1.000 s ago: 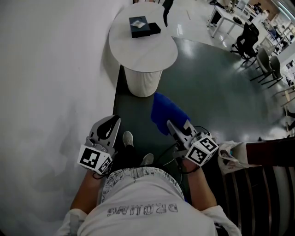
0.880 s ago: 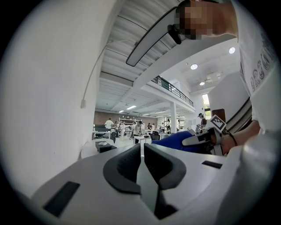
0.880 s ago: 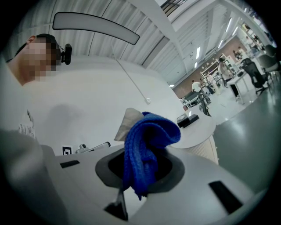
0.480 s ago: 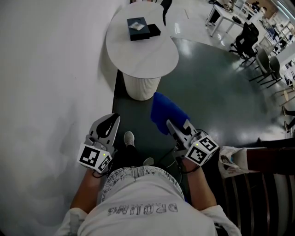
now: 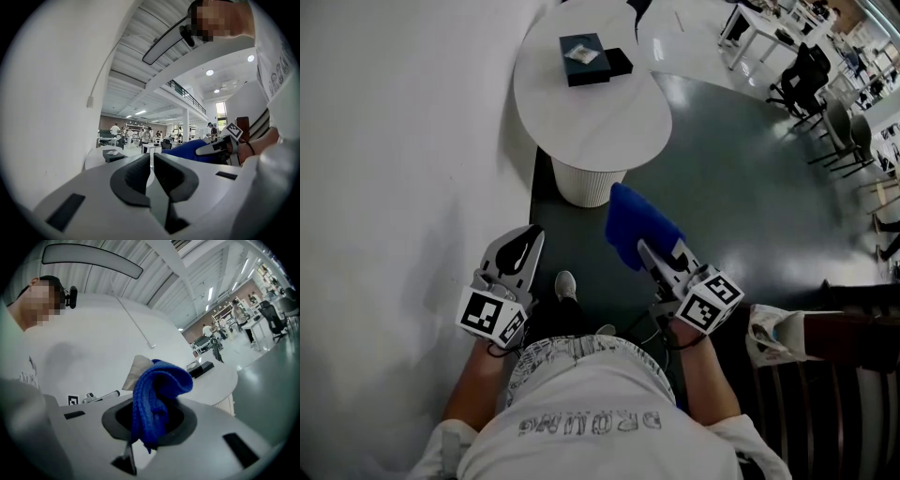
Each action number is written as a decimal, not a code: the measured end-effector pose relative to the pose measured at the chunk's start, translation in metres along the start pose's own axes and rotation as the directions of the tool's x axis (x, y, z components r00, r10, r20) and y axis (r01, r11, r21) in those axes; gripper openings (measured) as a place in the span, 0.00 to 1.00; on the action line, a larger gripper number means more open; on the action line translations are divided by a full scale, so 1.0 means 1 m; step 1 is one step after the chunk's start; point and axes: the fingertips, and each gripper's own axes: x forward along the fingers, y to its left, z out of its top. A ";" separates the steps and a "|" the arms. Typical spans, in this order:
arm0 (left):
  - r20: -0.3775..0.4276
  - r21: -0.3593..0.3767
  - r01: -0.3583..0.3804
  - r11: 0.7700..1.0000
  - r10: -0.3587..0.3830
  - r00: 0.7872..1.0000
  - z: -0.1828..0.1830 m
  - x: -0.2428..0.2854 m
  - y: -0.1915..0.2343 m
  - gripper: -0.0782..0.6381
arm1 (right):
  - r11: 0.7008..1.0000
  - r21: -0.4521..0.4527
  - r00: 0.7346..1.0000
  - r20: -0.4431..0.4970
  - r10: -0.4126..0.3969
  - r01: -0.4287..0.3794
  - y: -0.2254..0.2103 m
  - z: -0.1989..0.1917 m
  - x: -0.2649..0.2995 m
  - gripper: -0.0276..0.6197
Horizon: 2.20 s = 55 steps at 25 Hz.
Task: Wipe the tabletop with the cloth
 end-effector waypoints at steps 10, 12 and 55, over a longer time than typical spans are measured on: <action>-0.002 -0.013 0.014 1.000 -0.014 1.000 0.008 0.035 0.054 0.16 | 1.000 0.005 1.000 -0.011 -0.023 0.023 -0.016 0.020 0.056 0.16; 0.002 -0.015 0.019 1.000 -0.019 1.000 0.011 0.043 0.065 0.16 | 1.000 0.005 0.999 -0.013 -0.029 0.029 -0.019 0.025 0.068 0.16; -0.080 -0.026 -0.061 0.998 0.059 0.995 -0.009 0.225 0.202 0.16 | 0.999 0.045 0.997 -0.075 0.013 -0.010 -0.166 0.117 0.231 0.16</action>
